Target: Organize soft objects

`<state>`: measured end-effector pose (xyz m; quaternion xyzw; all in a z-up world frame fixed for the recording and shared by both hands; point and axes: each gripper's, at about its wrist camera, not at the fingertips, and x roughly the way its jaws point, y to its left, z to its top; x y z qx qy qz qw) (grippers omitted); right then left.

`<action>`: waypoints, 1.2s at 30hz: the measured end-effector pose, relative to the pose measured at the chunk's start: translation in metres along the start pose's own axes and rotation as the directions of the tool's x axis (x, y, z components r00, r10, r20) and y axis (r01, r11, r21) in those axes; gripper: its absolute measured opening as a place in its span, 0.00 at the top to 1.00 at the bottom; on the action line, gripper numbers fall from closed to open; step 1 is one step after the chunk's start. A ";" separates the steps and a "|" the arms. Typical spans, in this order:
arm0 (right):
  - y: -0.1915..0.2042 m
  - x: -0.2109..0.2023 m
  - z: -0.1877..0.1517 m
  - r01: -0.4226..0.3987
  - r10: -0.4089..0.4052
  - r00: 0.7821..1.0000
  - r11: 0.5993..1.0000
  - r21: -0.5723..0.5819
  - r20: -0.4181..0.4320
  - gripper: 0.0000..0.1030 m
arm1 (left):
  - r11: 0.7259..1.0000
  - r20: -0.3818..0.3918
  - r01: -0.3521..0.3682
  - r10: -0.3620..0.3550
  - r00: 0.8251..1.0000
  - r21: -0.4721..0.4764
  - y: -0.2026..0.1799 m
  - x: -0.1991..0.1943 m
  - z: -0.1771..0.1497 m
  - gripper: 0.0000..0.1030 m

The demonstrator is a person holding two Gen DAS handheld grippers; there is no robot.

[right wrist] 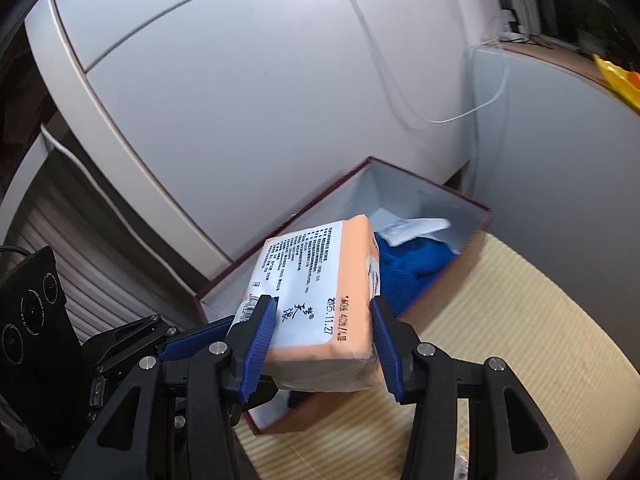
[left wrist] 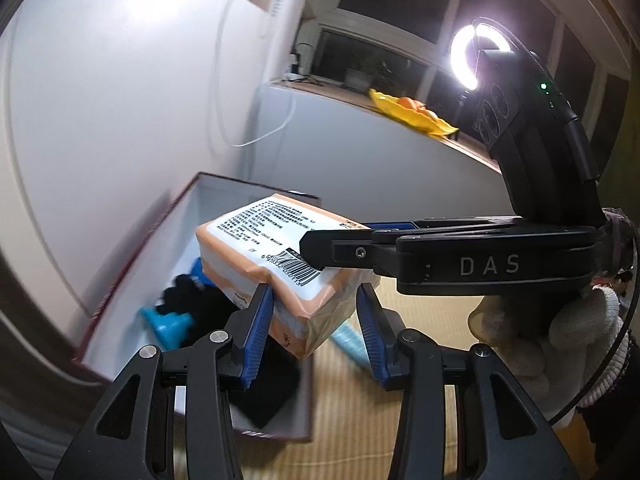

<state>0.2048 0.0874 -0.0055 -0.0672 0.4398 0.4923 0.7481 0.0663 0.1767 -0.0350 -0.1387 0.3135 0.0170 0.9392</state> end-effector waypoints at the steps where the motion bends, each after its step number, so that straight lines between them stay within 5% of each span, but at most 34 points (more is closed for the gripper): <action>1: 0.005 0.005 0.000 -0.008 0.008 1.000 1.000 -0.003 -0.005 0.56 | 1.000 0.000 -0.005 0.005 1.000 -0.006 0.004 -0.002 -0.001 0.60; 20: 0.046 0.061 -0.003 -0.014 0.007 0.995 0.998 -0.069 -0.094 0.57 | 0.991 -0.064 -0.127 0.125 0.990 -0.029 0.057 0.005 -0.013 0.60; 36: -0.006 -0.012 -0.031 0.077 -0.077 0.997 0.997 -0.001 0.003 0.48 | 0.995 -0.040 -0.092 0.090 0.995 -0.033 0.043 -0.004 -0.016 0.60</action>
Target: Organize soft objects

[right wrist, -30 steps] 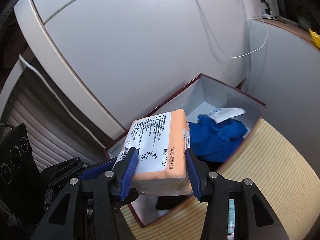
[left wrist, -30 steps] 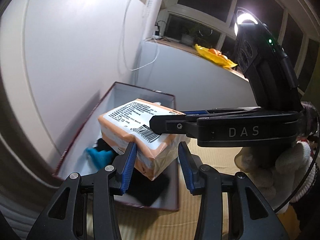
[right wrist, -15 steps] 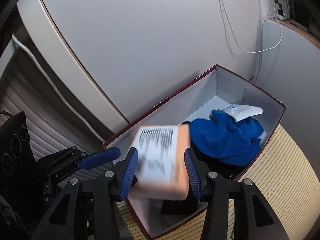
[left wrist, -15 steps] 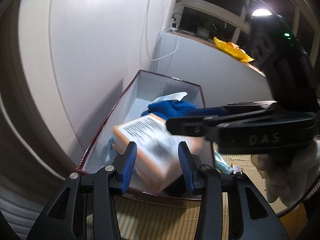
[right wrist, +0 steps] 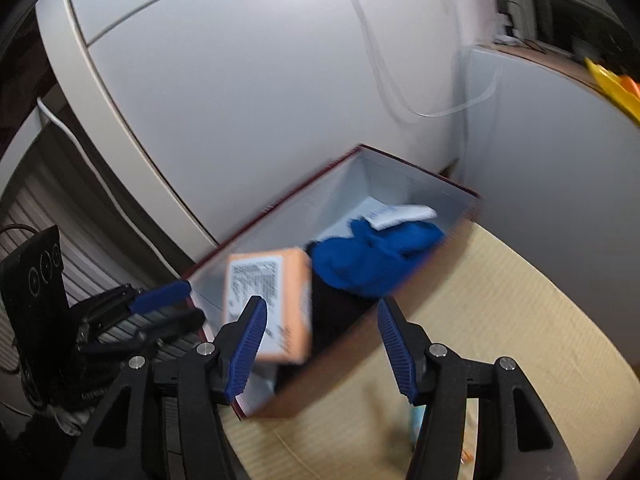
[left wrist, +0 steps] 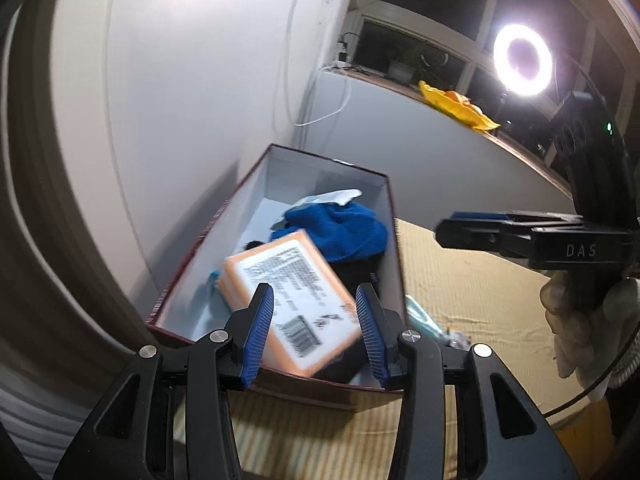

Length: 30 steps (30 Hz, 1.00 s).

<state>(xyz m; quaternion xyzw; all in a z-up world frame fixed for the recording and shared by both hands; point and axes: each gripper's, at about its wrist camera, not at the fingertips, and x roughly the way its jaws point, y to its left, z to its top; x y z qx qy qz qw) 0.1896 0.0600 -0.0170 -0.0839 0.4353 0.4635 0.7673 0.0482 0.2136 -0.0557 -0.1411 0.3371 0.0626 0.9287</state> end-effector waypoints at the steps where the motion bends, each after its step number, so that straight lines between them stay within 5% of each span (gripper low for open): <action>1: -0.006 -0.006 -0.005 0.010 -0.010 1.000 1.000 0.005 0.006 0.48 | 1.000 0.001 0.006 -0.006 1.000 0.009 -0.004 -0.001 0.000 0.60; 12: -0.060 -0.046 -0.091 0.207 -0.207 0.978 0.978 0.009 -0.003 0.48 | 0.988 -0.026 0.111 -0.109 0.994 0.111 -0.069 -0.005 -0.021 0.60; 13: -0.062 -0.046 -0.101 0.198 -0.197 0.980 0.980 0.010 -0.020 0.49 | 0.986 -0.030 0.114 -0.112 0.993 0.121 -0.074 -0.005 -0.026 0.60; 15: -0.062 -0.041 -0.117 0.179 -0.178 0.982 0.984 0.007 -0.055 0.73 | 0.982 -0.041 0.121 -0.116 0.992 0.142 -0.083 -0.005 -0.034 0.60; 17: -0.063 -0.032 -0.131 0.141 -0.139 0.986 0.990 0.021 -0.092 0.82 | 0.980 -0.055 0.127 -0.120 0.991 0.152 -0.090 -0.004 -0.042 0.60; 30: -0.057 0.043 -0.162 0.111 -0.095 0.970 0.992 0.058 -0.223 0.86 | 0.979 -0.087 0.121 -0.108 0.990 0.167 -0.101 0.000 -0.058 0.60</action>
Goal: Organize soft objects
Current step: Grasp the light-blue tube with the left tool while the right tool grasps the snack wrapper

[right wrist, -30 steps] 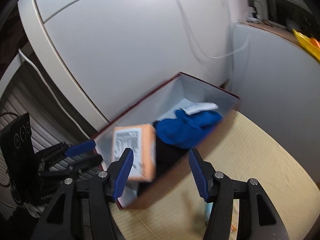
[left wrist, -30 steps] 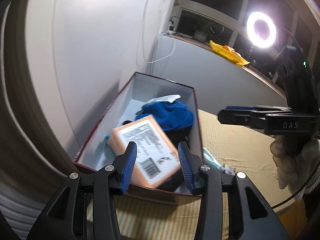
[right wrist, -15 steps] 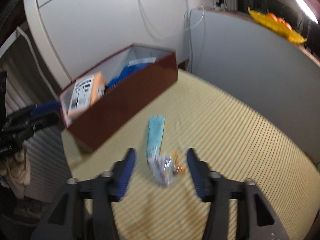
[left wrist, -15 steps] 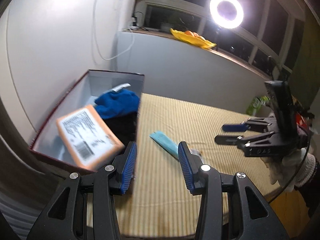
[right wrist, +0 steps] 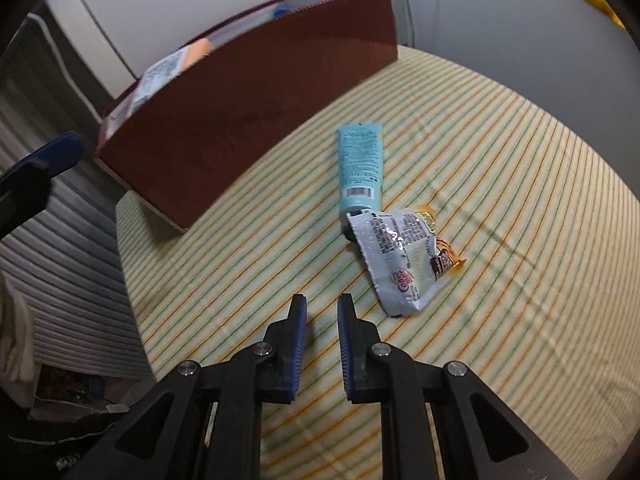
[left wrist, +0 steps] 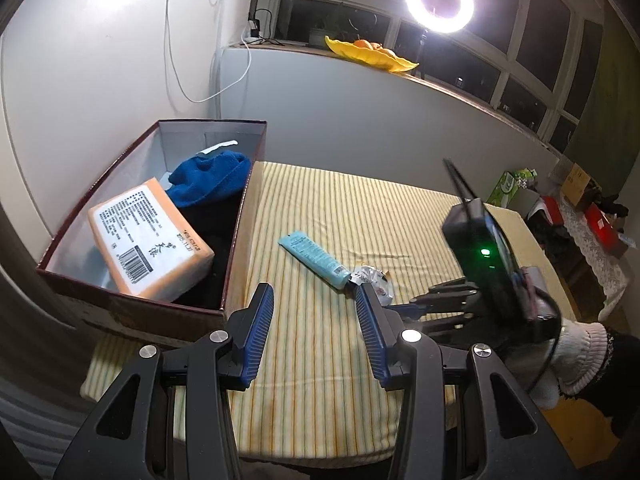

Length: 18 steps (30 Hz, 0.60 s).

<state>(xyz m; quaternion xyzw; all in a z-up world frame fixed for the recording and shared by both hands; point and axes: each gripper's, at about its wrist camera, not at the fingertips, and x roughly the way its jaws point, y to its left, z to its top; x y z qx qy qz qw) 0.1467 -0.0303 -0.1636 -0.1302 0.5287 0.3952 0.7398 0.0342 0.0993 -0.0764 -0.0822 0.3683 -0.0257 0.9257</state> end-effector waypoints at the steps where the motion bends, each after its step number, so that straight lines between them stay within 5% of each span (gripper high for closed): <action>1: -0.003 0.003 0.002 0.010 -0.010 1.000 1.000 0.010 -0.004 0.86 | 1.000 -0.003 0.000 -0.001 1.000 -0.003 -0.001 0.001 0.000 0.60; 18: -0.084 -0.023 -0.005 0.087 -0.091 0.996 0.986 0.140 0.023 0.87 | 1.000 -0.140 0.026 -0.026 0.990 -0.003 -0.036 0.073 0.019 0.58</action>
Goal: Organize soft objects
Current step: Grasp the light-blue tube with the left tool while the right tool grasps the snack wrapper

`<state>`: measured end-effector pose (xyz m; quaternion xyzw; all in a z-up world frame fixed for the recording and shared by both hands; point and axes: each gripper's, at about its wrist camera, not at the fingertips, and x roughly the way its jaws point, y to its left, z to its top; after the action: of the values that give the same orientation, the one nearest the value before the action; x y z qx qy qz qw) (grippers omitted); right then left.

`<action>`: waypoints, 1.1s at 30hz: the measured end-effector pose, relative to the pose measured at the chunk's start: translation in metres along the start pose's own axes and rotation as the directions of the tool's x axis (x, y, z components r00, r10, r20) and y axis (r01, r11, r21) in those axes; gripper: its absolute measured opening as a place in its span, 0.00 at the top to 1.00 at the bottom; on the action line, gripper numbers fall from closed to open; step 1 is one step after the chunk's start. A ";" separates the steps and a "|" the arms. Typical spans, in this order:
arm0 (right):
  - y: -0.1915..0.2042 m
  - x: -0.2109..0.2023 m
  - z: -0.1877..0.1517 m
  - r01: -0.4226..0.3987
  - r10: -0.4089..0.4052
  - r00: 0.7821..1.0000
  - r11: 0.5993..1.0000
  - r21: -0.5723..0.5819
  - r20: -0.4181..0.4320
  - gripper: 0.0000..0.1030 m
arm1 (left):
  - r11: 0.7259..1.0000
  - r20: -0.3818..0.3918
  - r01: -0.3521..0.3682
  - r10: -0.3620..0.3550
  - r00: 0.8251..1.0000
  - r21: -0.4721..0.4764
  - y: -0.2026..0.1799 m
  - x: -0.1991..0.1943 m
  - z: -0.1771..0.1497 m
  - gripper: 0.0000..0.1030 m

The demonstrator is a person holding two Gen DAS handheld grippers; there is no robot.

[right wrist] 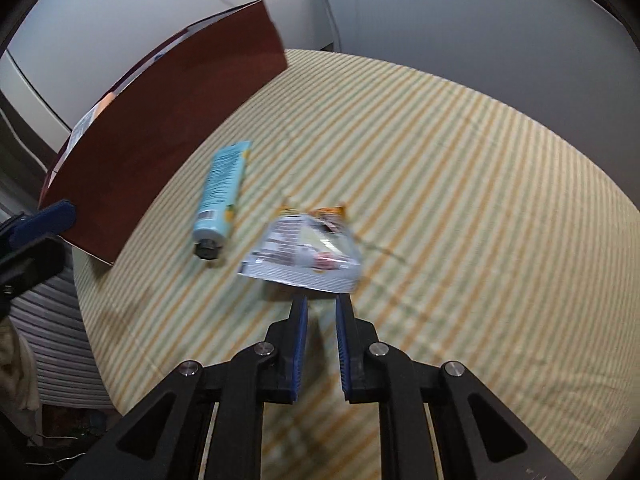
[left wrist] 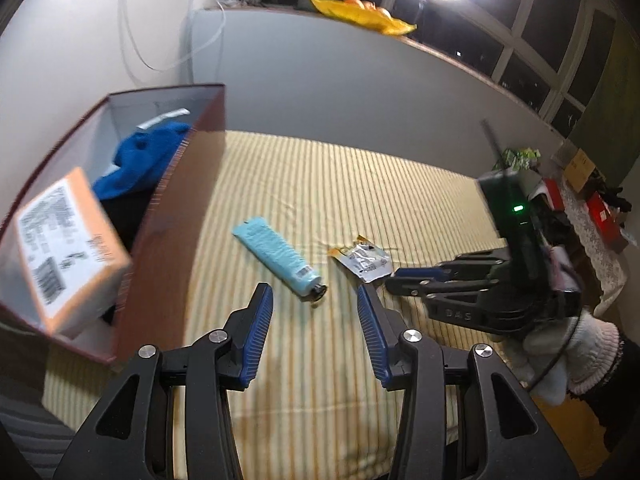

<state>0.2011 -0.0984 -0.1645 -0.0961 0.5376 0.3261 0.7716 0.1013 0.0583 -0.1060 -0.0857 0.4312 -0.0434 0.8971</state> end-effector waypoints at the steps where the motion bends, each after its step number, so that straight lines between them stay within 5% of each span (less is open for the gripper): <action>1: -0.004 -0.003 -0.001 0.005 -0.005 1.000 1.000 0.002 0.006 0.86 | 1.000 -0.010 -0.008 0.008 1.000 -0.001 -0.002 0.006 0.002 0.57; 6: -0.004 -0.016 -0.009 0.009 -0.008 0.997 1.000 -0.009 0.080 0.48 | 0.999 -0.060 -0.018 0.015 0.998 -0.042 -0.003 0.032 0.010 0.57; 21: 0.028 0.003 0.001 0.051 -0.041 0.993 0.994 -0.093 0.114 0.44 | 0.992 -0.162 -0.120 0.110 0.981 -0.050 -0.002 0.086 0.025 0.57; 33: 0.029 0.026 0.019 0.060 -0.051 0.994 0.994 -0.091 0.100 0.41 | 0.989 -0.221 -0.128 0.109 0.969 -0.076 0.010 0.102 0.026 0.57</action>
<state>0.2041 -0.0561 -0.1743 -0.1314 0.4805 0.3337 0.8003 0.1854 0.0559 -0.1702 -0.0946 0.5321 0.0207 0.8411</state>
